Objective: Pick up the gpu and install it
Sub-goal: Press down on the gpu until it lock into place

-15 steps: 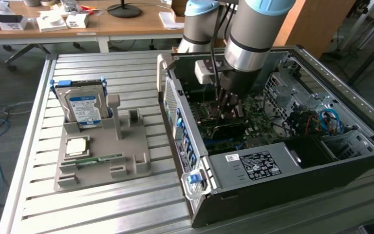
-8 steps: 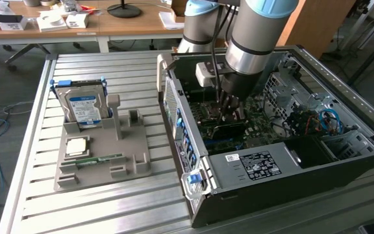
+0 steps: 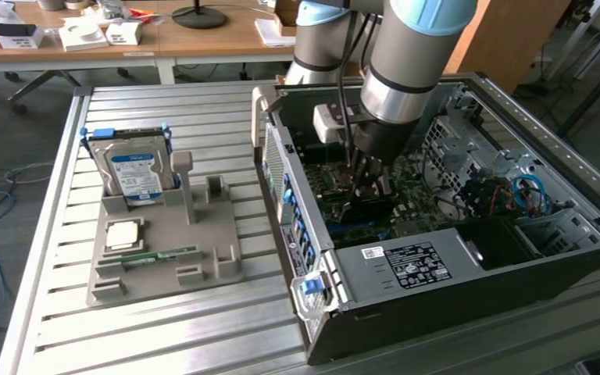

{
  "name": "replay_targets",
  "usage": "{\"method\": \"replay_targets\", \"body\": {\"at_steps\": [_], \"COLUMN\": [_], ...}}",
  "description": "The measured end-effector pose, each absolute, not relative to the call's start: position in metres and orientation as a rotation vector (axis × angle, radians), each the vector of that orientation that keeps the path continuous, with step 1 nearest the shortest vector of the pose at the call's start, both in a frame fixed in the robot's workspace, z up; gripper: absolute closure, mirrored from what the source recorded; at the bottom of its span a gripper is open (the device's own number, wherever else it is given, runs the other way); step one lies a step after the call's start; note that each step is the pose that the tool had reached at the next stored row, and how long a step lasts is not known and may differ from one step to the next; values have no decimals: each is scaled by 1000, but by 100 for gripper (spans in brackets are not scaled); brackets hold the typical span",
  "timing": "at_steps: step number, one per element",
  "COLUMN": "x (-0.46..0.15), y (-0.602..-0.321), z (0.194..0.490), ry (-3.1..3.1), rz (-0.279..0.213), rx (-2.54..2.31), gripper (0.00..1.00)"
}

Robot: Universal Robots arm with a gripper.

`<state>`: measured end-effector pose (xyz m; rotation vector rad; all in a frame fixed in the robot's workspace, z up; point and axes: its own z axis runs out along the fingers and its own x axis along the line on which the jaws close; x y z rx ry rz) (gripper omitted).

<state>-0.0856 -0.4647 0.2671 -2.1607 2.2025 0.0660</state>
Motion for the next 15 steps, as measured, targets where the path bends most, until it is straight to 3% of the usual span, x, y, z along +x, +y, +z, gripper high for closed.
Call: {"method": "replay_targets", "body": {"at_steps": [15], "x": [-86], "y": [-464], "z": [265], "ry": [2202], "rz": [67], "rx": [-2160], "gripper": [89]}}
